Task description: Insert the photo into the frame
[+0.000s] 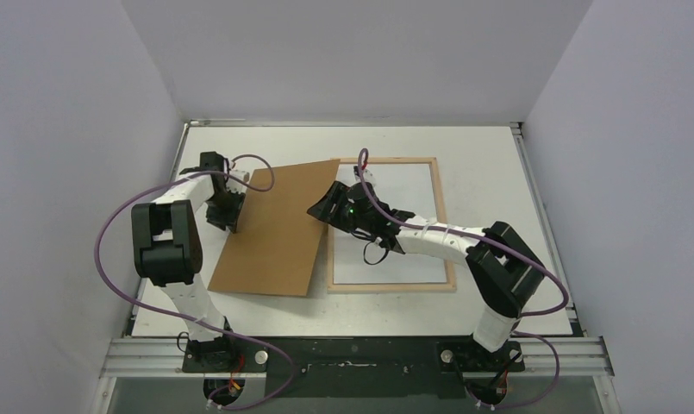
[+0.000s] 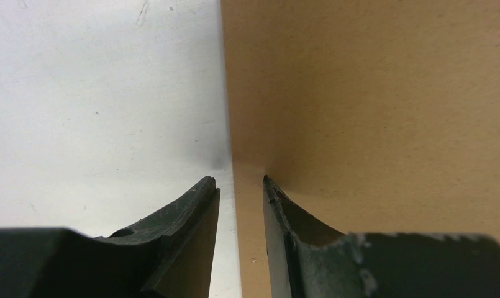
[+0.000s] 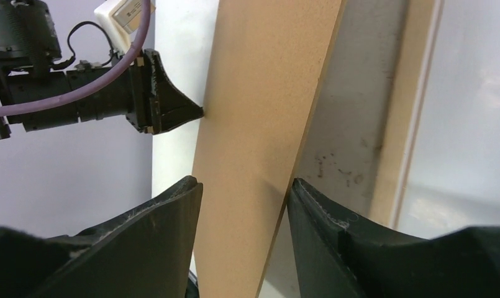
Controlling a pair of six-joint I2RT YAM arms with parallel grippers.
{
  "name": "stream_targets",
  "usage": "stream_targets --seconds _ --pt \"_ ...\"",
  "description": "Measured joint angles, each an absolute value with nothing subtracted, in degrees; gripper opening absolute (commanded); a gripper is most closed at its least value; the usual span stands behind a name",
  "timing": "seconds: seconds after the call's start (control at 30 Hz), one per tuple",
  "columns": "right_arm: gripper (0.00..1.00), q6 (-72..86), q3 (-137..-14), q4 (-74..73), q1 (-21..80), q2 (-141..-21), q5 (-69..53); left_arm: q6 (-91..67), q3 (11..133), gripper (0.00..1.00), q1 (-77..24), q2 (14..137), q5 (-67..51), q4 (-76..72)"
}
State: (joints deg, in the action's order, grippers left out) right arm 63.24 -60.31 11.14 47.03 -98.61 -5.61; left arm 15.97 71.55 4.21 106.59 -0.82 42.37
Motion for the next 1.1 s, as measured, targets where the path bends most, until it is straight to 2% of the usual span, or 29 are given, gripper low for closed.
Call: stream_targets --seconds 0.1,0.23,0.33,0.47,0.53,0.63,0.8,0.87,0.9,1.0,1.1 --pt "0.36 62.65 -61.73 11.46 47.92 -99.59 -5.69 15.51 72.16 0.31 4.23 106.50 -1.83 42.94" --pt "0.36 62.24 -63.57 11.46 48.71 -101.86 -6.07 15.22 72.40 0.31 4.25 106.17 -3.38 43.53" --pt "0.23 62.13 -64.49 10.72 48.80 -102.89 -6.28 15.14 72.40 0.31 4.25 105.86 -4.60 43.92" --pt "0.12 62.22 -65.69 10.15 48.80 -103.63 -6.28 15.11 72.40 0.31 4.93 105.65 -5.85 44.12" --pt "0.09 62.41 -66.78 9.78 48.75 -103.68 -6.50 15.03 72.75 0.41 5.45 105.65 -6.74 44.60" --pt "0.06 61.95 -70.13 8.21 48.62 -103.66 -6.94 14.59 74.78 0.63 6.66 105.65 -8.95 47.48" --pt "0.05 55.79 -77.19 1.28 47.44 -102.72 -6.98 12.80 87.13 0.75 10.61 105.58 -16.97 56.34" --pt "0.05 51.62 -80.62 -3.25 46.78 -101.62 -6.79 12.32 93.56 0.84 12.67 105.23 -20.27 58.89" --pt "0.05 48.77 -82.98 -6.09 46.50 -100.82 -6.42 12.14 96.60 0.92 13.56 104.97 -21.78 60.23" --pt "0.05 40.86 -88.25 -11.60 46.48 -97.84 -3.70 11.14 104.25 0.97 15.86 103.85 -25.87 64.07" --pt "0.06 31.20 -92.36 -16.27 47.51 -93.08 2.07 10.20 109.69 0.97 17.39 102.85 -29.80 67.29"
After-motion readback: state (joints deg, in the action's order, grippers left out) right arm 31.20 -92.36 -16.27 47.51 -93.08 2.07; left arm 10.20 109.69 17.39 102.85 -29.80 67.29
